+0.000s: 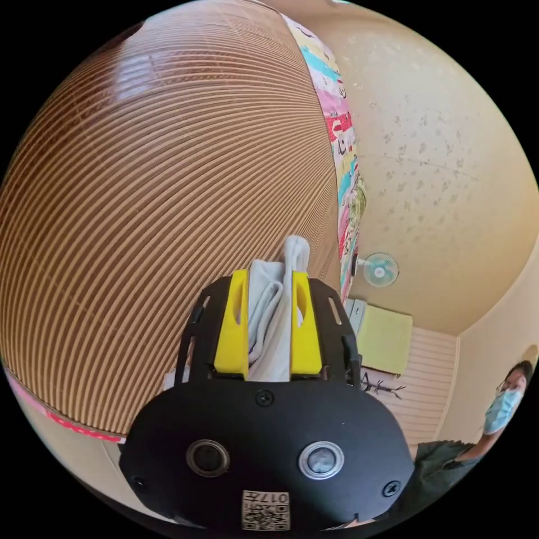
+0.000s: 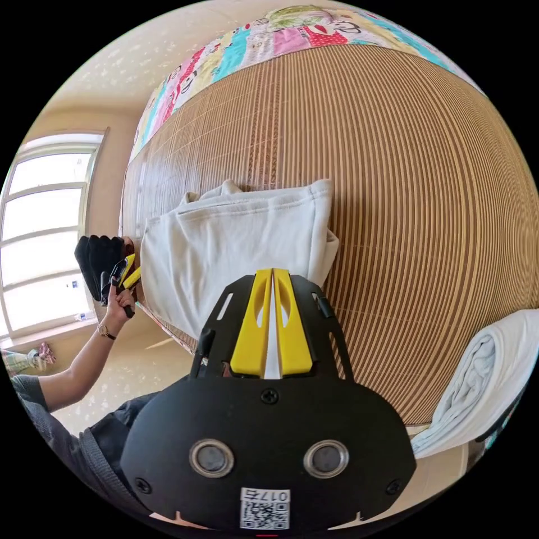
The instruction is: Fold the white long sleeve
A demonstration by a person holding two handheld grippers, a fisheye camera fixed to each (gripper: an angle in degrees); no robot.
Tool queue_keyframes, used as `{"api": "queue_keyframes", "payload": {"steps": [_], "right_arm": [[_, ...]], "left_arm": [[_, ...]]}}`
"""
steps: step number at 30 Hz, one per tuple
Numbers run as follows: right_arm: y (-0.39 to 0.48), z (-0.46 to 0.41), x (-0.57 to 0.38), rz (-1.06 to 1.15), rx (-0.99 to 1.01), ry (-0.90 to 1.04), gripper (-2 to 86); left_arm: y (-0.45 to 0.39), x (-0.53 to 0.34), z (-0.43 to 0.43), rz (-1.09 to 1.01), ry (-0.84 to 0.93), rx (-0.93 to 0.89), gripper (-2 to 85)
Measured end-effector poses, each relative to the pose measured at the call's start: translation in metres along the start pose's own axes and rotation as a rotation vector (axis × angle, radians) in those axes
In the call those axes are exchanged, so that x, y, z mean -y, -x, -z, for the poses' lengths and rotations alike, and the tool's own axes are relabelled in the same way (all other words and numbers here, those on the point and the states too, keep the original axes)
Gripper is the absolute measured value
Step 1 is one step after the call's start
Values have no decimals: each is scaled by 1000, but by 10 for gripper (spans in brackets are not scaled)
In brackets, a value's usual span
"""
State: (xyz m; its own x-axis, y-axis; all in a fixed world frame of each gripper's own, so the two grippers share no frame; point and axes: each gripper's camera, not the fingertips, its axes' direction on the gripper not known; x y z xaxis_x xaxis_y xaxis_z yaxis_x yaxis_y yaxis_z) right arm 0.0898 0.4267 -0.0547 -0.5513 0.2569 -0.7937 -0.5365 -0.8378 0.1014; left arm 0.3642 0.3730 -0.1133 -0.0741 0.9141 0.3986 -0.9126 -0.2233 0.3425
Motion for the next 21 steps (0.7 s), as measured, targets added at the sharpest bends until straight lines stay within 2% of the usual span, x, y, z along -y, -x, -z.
{"api": "queue_keyframes", "payload": {"steps": [4,8,11,12,14,15,18,21], "right_arm": [[39,-19,-13,87,17,30,13],[82,-54,-14,140,224,90,31],[123,-79,-5,137,374,144,78],[133,-85,-1,138,398,170,93],[177,-112,15,151,456,295,168],[189,-118,19,162,458,318,175],[248,-137,40,228,346,404,199],[305,-160,53,359,-18,515,200]], "left_arm": [[10,-48,-9,-141,180,110,176],[26,-89,-54,-224,378,141,162],[31,-101,-75,-184,403,188,93],[22,-108,-78,-232,411,168,63],[-3,-121,-77,-307,403,188,54],[-23,-133,-75,-349,392,201,52],[-82,-168,-80,-468,366,250,51],[-137,-208,-103,-588,323,380,50]]}}
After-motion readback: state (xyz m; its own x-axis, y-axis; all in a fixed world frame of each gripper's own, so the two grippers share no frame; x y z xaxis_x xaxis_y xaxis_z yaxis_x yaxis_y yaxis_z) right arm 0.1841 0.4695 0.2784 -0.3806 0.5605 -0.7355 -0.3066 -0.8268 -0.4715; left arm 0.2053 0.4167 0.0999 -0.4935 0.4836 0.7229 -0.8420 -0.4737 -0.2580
